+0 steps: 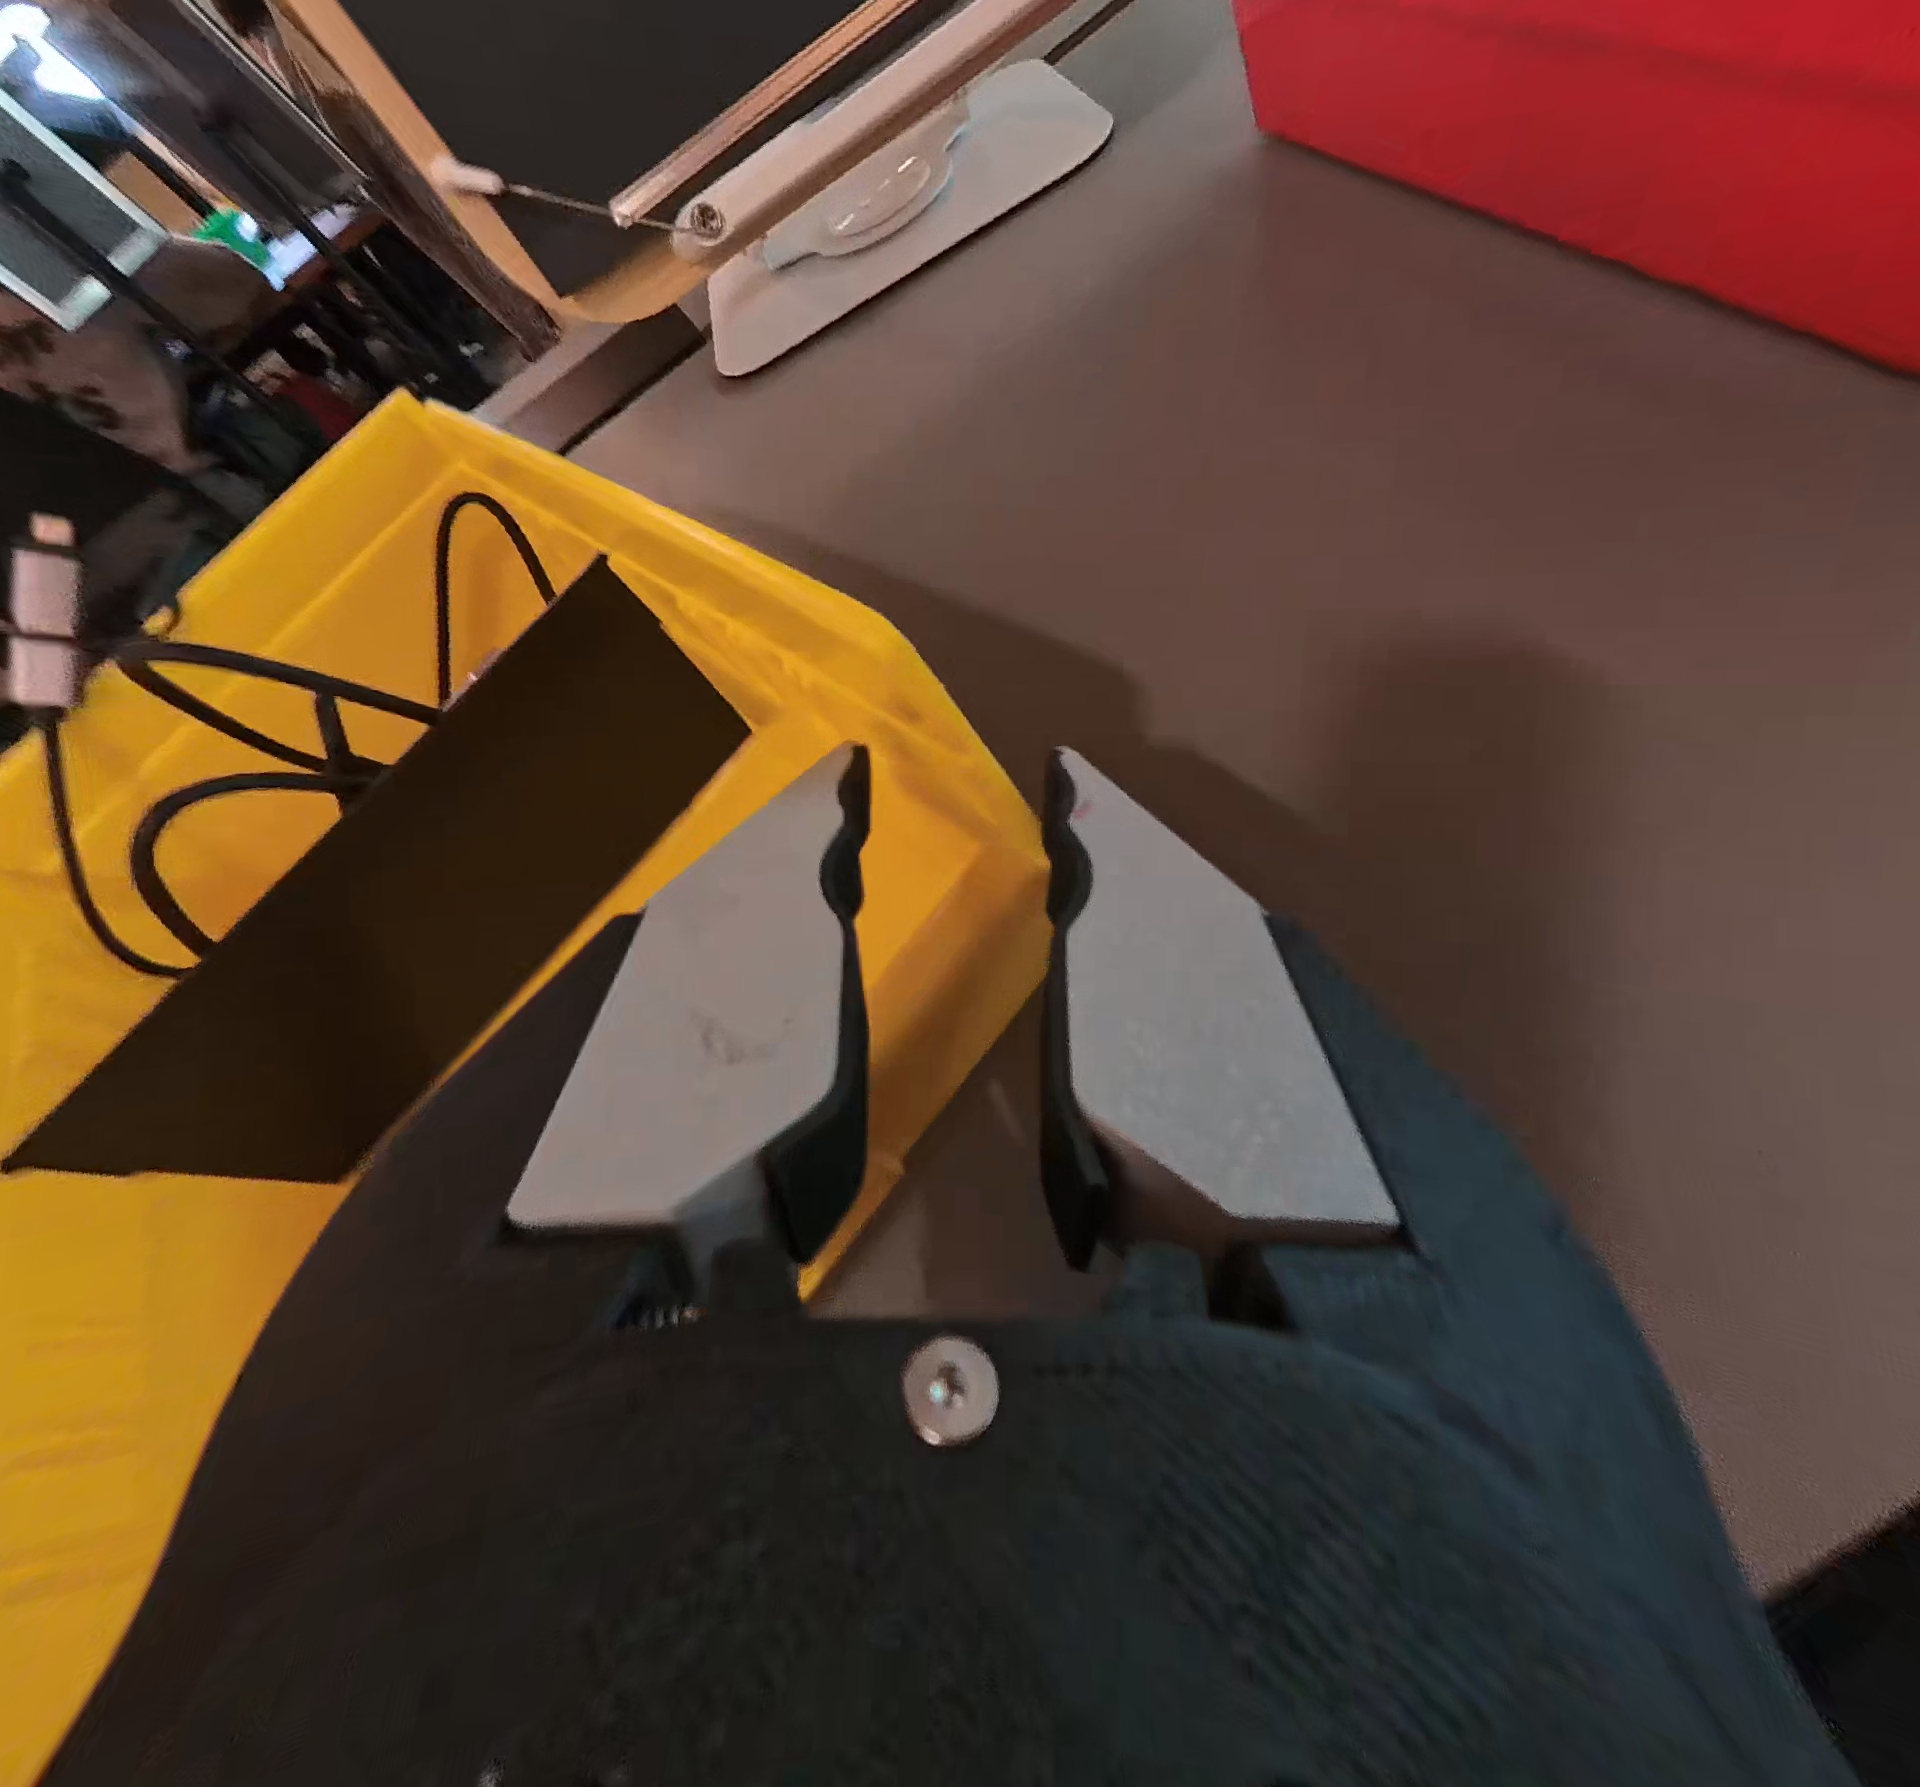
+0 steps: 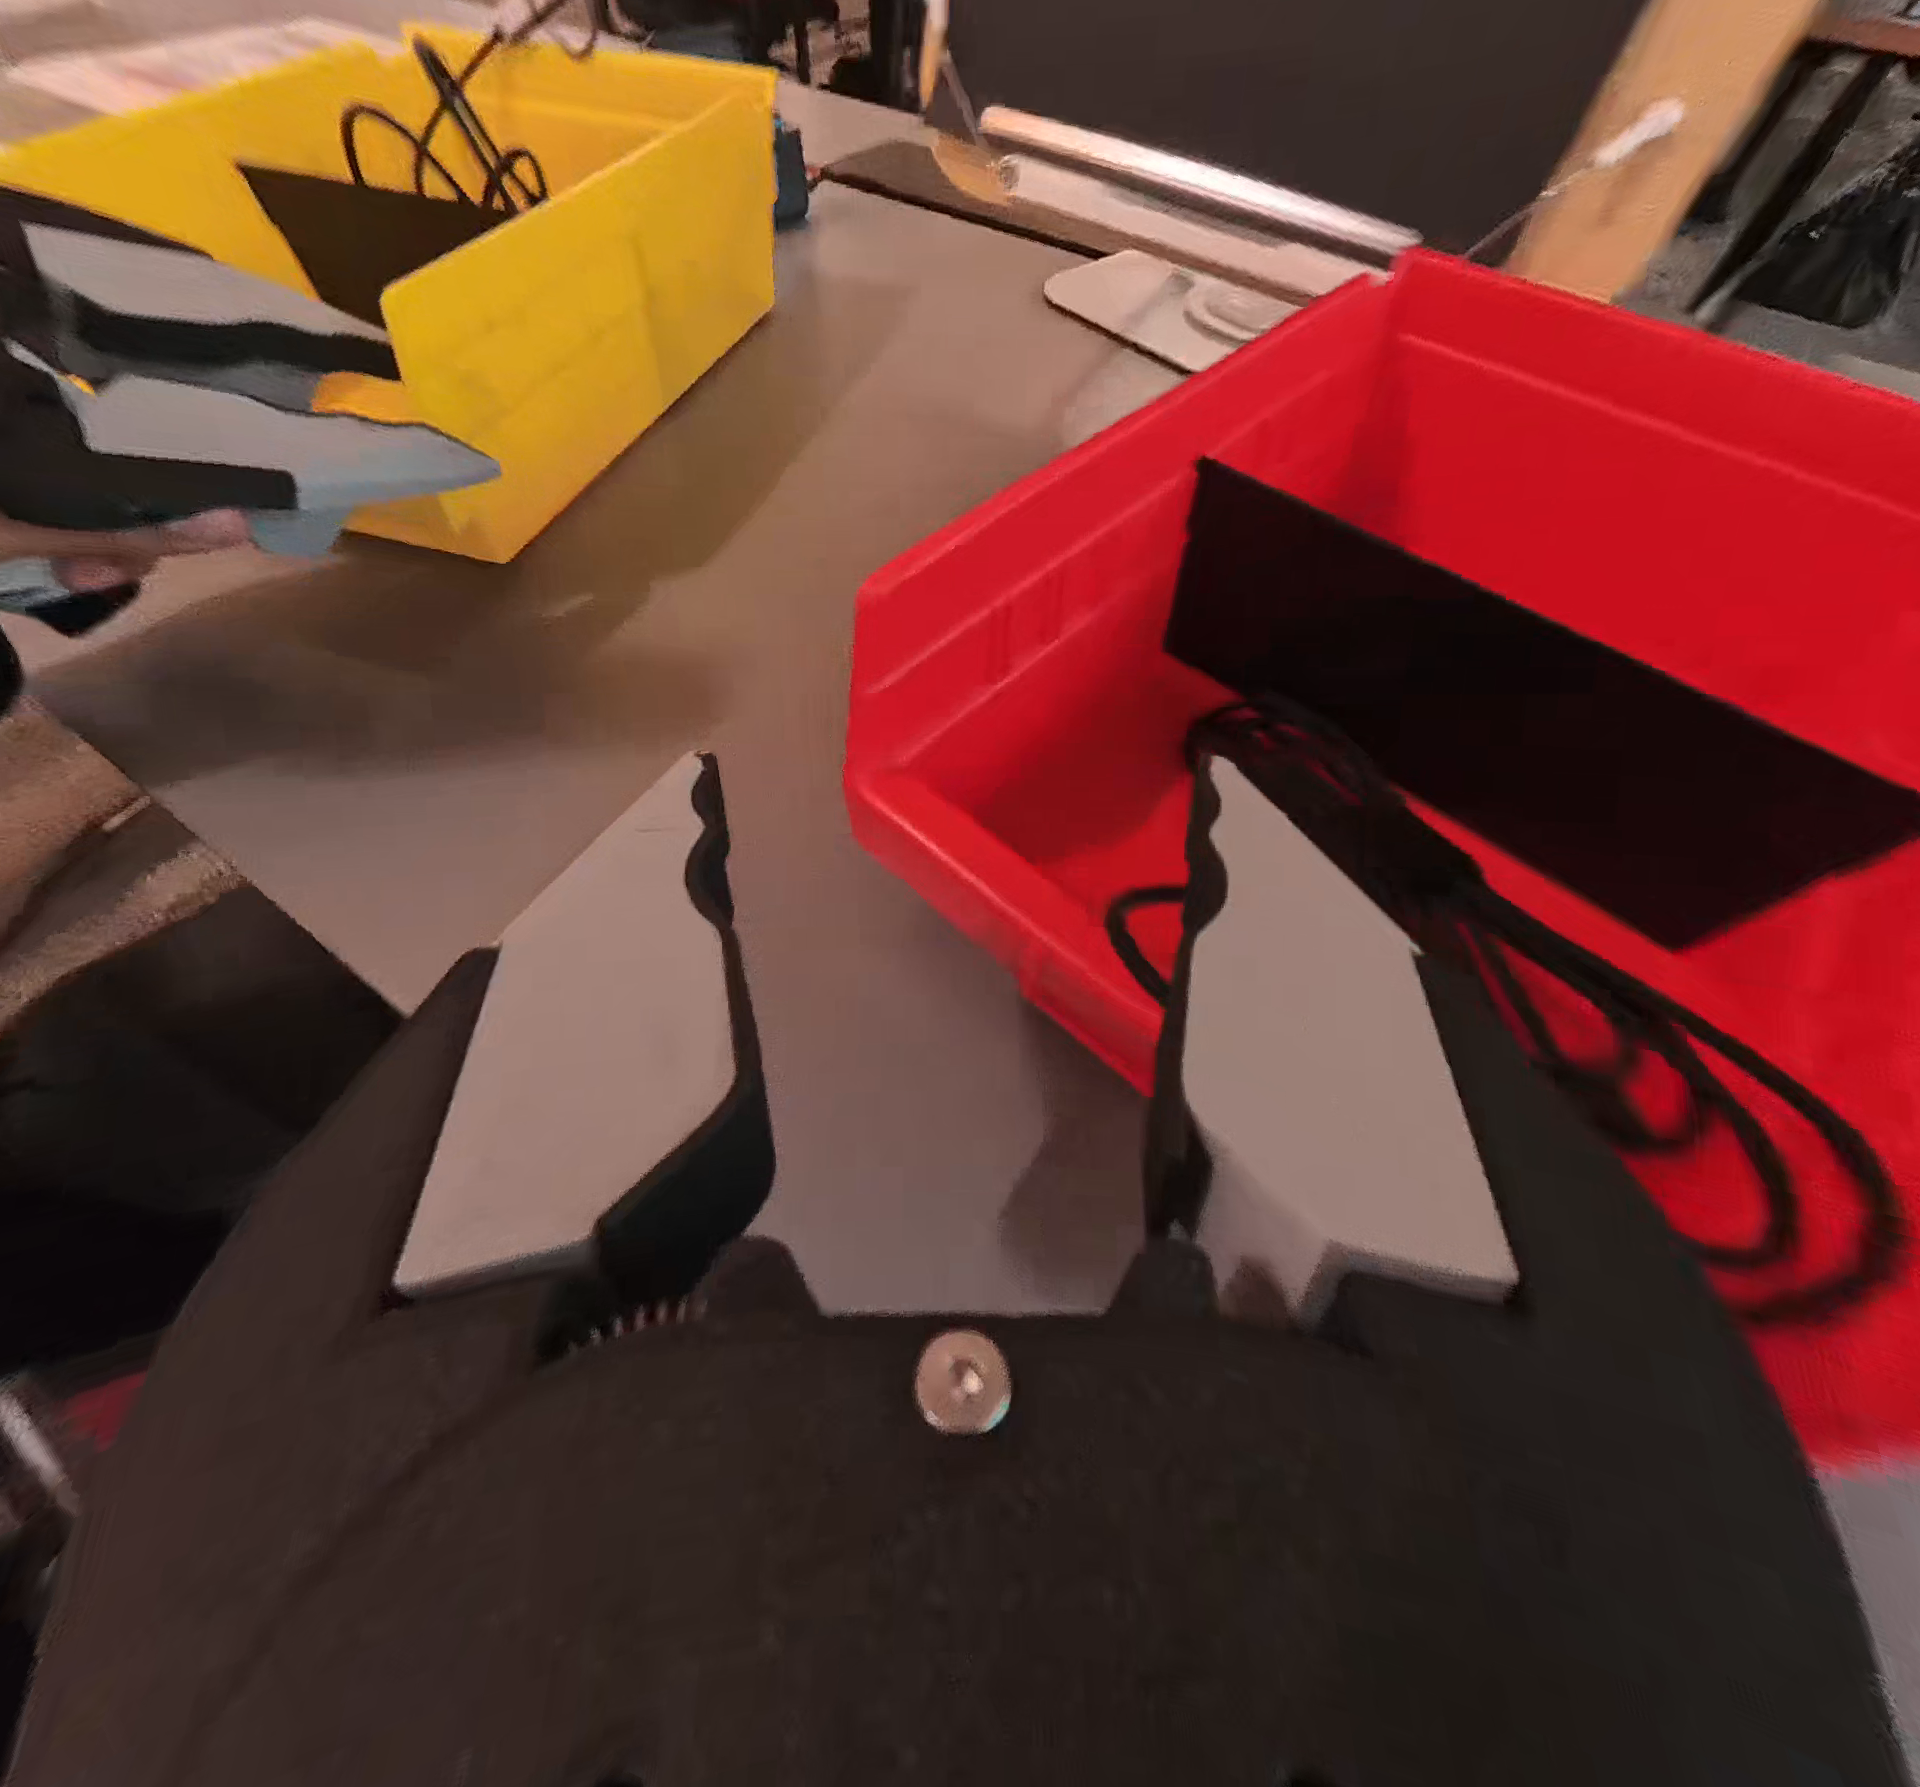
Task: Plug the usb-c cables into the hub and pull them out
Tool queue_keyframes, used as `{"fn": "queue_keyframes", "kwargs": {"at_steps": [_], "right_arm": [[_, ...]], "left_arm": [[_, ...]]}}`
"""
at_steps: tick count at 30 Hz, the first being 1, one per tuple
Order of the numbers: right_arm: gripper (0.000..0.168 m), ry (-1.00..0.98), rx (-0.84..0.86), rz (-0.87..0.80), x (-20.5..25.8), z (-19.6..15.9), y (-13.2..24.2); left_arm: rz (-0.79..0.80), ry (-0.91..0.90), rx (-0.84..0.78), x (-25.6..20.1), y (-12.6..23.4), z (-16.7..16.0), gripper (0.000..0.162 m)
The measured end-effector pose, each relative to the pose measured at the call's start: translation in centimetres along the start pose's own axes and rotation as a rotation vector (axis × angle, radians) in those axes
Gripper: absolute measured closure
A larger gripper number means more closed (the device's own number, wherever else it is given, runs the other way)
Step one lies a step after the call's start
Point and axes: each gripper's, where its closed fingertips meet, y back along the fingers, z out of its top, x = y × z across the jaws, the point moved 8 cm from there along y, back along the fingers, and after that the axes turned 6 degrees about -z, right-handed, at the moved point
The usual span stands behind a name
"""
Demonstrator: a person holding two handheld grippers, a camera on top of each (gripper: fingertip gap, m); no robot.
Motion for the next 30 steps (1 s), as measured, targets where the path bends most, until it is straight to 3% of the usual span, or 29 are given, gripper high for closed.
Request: {"fn": "queue_keyframes", "kwargs": {"at_steps": [2,5,8,9,12,14,16,21,22,23,24,27,30], "right_arm": [[0.081,0.046,0.05,0.003,1.5,-0.6,-2.8],[0.082,0.105,0.098,-0.056,2.1,-0.6,-6.0],[0.087,0.155,0.139,-0.12,1.8,-0.5,-7.7],[0.097,0.17,0.144,-0.137,1.6,-0.5,-7.9],[0.103,0.185,0.148,-0.137,0.8,-0.8,-6.9],[0.108,0.208,0.182,-0.155,0.2,-1.3,-5.2],[0.125,0.21,0.18,-0.178,-0.6,-1.7,-3.2],[0.118,0.155,0.149,-0.194,-2.0,-1.8,-1.9],[0.117,0.144,0.144,-0.193,-2.0,-1.8,-2.1],[0.115,0.137,0.14,-0.186,-1.9,-1.7,-2.3],[0.113,0.134,0.136,-0.177,-1.6,-1.7,-2.3],[0.112,0.168,0.12,-0.186,-1.1,-2.0,-1.8],[0.113,0.186,0.125,-0.224,-1.8,-2.6,-1.3]], "left_arm": [[-0.036,0.09,0.005,0.4,0.6,-0.6,0.136],[-0.056,0.156,-0.004,1.4,1.6,-1.5,0.128],[-0.031,0.129,0.005,1.4,1.7,-1.2,0.12],[-0.023,0.107,-0.001,1.2,1.6,-0.9,0.12],[0.013,0.109,-0.056,1.6,1.8,-0.2,0.14],[-0.038,0.166,-0.059,2.5,2.7,-1.0,0.134],[-0.052,0.217,-0.054,4.0,4.2,-2.3,0.124],[-0.068,0.256,-0.089,4.4,5.2,-2.4,0.115],[-0.032,0.224,-0.089,4.3,4.7,-2.2,0.12],[0.023,0.179,-0.072,4.4,4.0,-2.2,0.139],[0.072,0.132,-0.053,4.5,3.7,-2.4,0.148],[0.117,0.157,-0.011,5.8,4.7,-3.3,0.159],[0.126,0.198,-0.009,7.9,6.9,-5.3,0.16]]}}
